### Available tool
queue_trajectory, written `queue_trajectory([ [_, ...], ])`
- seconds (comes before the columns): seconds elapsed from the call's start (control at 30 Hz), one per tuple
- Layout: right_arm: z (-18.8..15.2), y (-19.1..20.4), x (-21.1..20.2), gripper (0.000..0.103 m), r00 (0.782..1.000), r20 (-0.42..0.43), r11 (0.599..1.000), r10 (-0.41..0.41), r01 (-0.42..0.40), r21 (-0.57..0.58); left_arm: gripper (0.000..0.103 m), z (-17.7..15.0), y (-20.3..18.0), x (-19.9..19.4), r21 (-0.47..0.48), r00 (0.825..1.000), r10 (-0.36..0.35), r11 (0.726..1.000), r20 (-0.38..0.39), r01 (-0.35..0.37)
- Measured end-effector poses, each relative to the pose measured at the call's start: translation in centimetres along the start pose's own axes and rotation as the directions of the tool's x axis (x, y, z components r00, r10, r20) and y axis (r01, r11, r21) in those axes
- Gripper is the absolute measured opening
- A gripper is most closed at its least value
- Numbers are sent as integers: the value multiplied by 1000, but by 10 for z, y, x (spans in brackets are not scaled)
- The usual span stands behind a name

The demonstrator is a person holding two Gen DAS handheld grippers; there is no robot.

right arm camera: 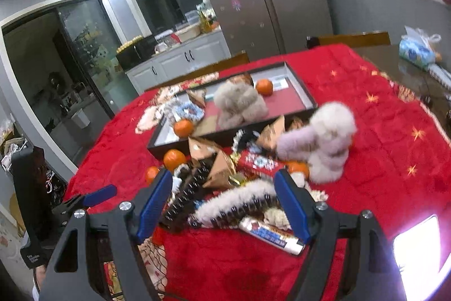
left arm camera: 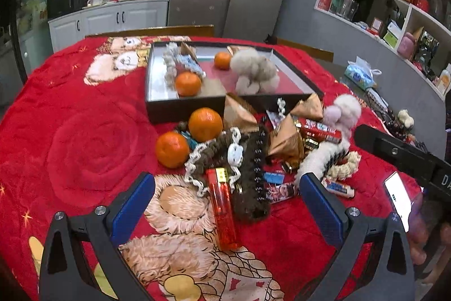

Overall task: Organize objects
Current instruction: 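Move the left tool to the red lighter while the right tool approaches the fuzzy white clip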

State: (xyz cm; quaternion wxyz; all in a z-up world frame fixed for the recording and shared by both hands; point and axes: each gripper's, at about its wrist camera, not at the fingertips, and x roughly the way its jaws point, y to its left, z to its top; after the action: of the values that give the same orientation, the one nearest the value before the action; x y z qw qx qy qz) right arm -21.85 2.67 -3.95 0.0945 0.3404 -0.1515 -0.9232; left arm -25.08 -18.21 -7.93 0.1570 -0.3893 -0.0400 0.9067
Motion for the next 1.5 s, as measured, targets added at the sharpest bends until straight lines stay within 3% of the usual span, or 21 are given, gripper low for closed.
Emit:
queue_trajectory([
  [0.3,-13,-18,36,68,993,-112,997,-26,35,71,100,-11,-7,22,37,998,-18,999,-61,20],
  [0.37,-14,-19,38,68,993,-111,997,-36,43,66,84,-14,-6,27,41,997,-13,999,-82,16],
  [0.47,-13,-17,41,68,993,-110,997,-41,47,57,69,-17,-2,35,30,993,-25,999,-118,29],
  [0.7,-15,-19,49,68,991,-121,995,-65,73,68,63,-23,-6,39,52,990,-43,997,-132,50],
  [0.83,-18,-24,57,68,986,-151,992,-76,90,88,48,-26,-6,36,53,990,-64,996,-122,71],
  [1.07,-19,-30,57,65,988,-142,988,-51,71,138,44,-29,-5,30,55,989,-82,994,-124,90],
  [1.13,-19,-31,56,59,989,-143,987,-39,60,147,44,-30,-6,27,53,989,-84,994,-124,91],
  [1.5,-19,-27,52,51,990,-137,986,-40,62,157,35,-37,-1,10,39,988,-94,994,-120,100],
])
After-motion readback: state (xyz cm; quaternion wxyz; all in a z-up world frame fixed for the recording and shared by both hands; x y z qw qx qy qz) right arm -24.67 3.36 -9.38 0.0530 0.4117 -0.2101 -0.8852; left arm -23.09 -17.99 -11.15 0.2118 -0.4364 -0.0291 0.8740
